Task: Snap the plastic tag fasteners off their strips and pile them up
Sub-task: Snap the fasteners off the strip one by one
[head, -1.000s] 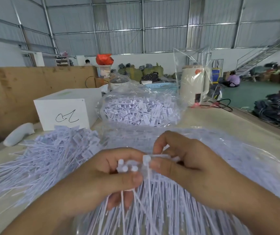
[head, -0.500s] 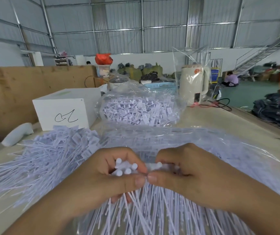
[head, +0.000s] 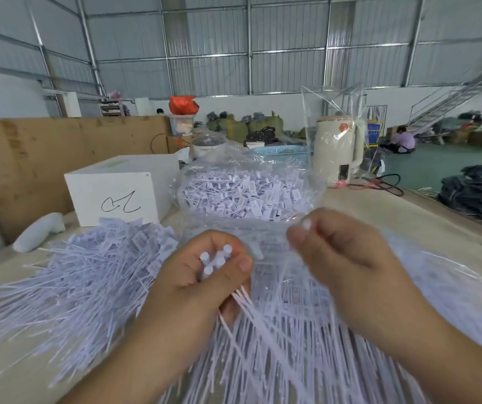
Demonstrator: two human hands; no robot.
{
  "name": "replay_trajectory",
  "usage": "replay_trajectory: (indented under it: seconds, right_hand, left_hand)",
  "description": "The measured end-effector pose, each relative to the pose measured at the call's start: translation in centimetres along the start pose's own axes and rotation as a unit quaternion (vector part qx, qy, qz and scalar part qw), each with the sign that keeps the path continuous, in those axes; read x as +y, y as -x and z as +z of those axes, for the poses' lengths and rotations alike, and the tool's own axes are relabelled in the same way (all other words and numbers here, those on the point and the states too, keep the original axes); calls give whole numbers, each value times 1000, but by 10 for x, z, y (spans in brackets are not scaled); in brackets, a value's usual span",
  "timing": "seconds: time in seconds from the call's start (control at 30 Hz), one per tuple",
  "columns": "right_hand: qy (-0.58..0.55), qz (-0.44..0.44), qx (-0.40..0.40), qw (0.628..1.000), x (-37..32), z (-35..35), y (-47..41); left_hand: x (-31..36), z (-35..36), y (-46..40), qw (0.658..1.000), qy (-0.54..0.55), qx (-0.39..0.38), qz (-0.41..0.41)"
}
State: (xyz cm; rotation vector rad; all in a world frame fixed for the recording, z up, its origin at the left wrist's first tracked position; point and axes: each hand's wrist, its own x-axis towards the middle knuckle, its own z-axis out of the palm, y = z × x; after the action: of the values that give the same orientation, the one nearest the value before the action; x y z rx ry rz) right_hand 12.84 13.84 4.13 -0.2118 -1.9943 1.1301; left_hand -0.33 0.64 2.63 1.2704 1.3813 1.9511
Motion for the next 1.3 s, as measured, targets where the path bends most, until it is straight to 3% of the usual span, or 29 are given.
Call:
replay_trajectory:
  seconds: [0.1, 0.3, 0.47, 0.63, 0.8, 0.93, 1.17, 1.23, 1.3]
  right_hand:
    - [-48, 2, -219, 975, 2, 4, 8]
    - [42, -3, -230, 972, 9, 3, 7]
    - [155, -8, -260, 953, 8, -5, 3]
    - [153, 20, -224, 962, 9, -4, 2]
    - [247, 29, -125, 960, 9, 11, 5]
    - [288, 34, -28, 957, 3, 29, 9]
    - [230, -6, 77, 970, 0, 41, 15]
    - [146, -12, 47, 988, 4, 38, 12]
    - [42, 9, -51, 998, 7, 28, 7]
  left_hand:
    - [3, -4, 2, 993, -14, -110, -28]
    - [5, -18, 1, 953, -104, -273, -81]
    - [-2, -26, -4, 961, -101, -244, -78]
    - [-4, -24, -5, 970, -34, -228, -77]
    - [-8, -10, -4, 989, -113, -71, -56]
    - [-6, 2, -3, 994, -106, 27, -24]
    - [-6, 16, 1, 994, -48, 100, 6]
    - [-6, 12, 0, 996, -9, 91, -12]
    - [-6, 5, -1, 997, 12, 73, -25]
